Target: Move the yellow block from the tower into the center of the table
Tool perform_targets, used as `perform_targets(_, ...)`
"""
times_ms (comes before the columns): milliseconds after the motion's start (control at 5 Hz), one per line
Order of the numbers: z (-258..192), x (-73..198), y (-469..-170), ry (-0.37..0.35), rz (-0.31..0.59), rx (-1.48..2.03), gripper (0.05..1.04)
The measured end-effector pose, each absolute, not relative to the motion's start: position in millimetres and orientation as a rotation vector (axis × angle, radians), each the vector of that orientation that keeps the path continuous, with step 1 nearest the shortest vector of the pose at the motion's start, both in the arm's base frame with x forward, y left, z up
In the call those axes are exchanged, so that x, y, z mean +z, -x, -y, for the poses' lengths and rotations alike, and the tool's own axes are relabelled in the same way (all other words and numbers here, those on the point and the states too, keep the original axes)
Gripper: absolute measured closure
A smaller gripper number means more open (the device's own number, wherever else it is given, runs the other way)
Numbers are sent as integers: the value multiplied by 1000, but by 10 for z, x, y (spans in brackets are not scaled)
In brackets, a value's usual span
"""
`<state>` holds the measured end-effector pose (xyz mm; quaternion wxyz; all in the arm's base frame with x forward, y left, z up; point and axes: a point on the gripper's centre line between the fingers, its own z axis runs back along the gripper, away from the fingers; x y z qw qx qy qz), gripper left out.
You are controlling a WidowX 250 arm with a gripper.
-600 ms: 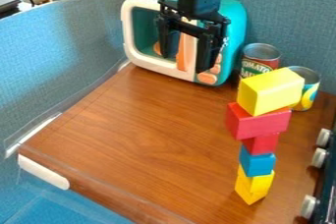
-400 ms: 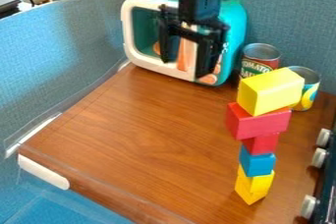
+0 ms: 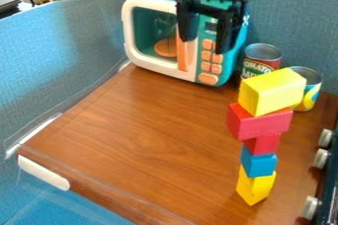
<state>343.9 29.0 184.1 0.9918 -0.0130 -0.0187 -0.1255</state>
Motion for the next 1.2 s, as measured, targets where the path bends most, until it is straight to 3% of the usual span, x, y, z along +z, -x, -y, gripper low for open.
perform_targets(200, -178, 1982, -3486, 13, 63, -293, 83)
perform_targets(400, 11, 2020, -3441, -26, 33, -361, 83)
perform_targets(800, 365, 2508, -3120, -40, 122, -461, 83)
perform_targets(1000, 412, 2564, -3033, -7, 115, -496, 83)
perform_targets(1200, 413, 2474, -2996, -17, 75, -531, 83)
